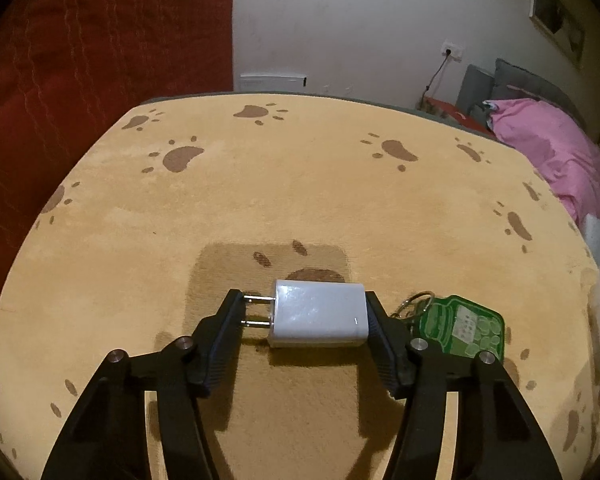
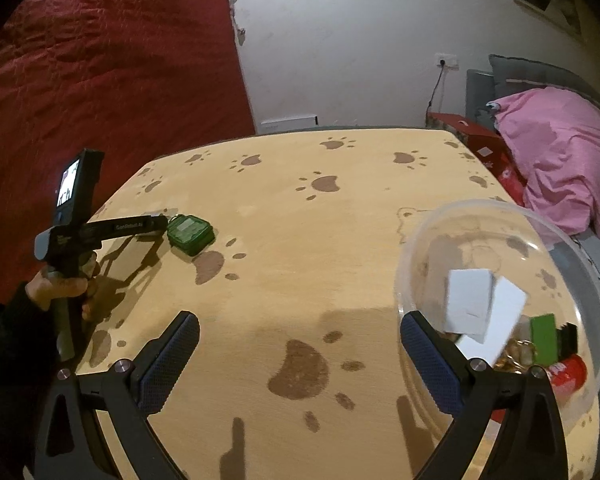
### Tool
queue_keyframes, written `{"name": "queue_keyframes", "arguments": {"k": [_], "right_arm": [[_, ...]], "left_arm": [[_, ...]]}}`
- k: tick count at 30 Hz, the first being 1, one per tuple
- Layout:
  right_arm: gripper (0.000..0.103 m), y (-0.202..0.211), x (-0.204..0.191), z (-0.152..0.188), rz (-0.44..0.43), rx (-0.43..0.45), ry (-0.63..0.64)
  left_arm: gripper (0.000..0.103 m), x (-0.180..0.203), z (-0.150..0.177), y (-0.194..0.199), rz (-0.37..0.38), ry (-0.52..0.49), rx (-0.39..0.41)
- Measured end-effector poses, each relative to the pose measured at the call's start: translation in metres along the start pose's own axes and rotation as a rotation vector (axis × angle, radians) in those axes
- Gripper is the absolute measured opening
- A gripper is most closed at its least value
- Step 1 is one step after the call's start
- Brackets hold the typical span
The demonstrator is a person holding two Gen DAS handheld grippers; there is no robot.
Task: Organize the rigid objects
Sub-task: 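Grasp the green keychain case with the right tool while the left tool holds the charger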
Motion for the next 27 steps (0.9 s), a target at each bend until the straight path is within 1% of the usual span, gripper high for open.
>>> {"name": "queue_keyframes", "arguments": {"k": [3,7,14,18,22,27], "right_arm": [[0.102,-0.009,-0.010,-0.005,-0.023,-0.007,0.010],[0.102,-0.026,-0.022,-0.011,-0.055,-0.030,0.001],[0.102,-0.060,-0.040,-0.023,-0.178,-0.092,-0.088],[0.102,-0.077,-0.058,-0.030,-0.216,-0.115,-0.119],[0.101,-0.094,-0.076,-0.032,-0.231,-0.142,-0.115],[0.092,-0.113,-0.096,-0.035,-0.229,-0.164,-0.111]], "left_arm": [[0.060,-0.001,0.001,0.005,0.016,0.001,0.010],[0.060,-0.001,0.002,0.016,0.010,-0.006,0.033],[0.060,-0.010,0.009,0.042,0.003,-0.022,0.065],[0.060,-0.018,0.016,0.060,-0.007,-0.025,0.083],[0.060,-0.023,0.022,0.074,-0.010,-0.024,0.101],[0.060,-0.030,0.026,0.087,-0.021,-0.028,0.130]]}}
Point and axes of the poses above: each gripper's, at about its wrist camera, not at the fingertips, and y roughly against the way its jaws point, x to its right, z to its underside, the point moved 4 cm from there along -y, roughly the way its jaws point, and after that the axes turned 9 degrees about x, right-handed, at the moved point
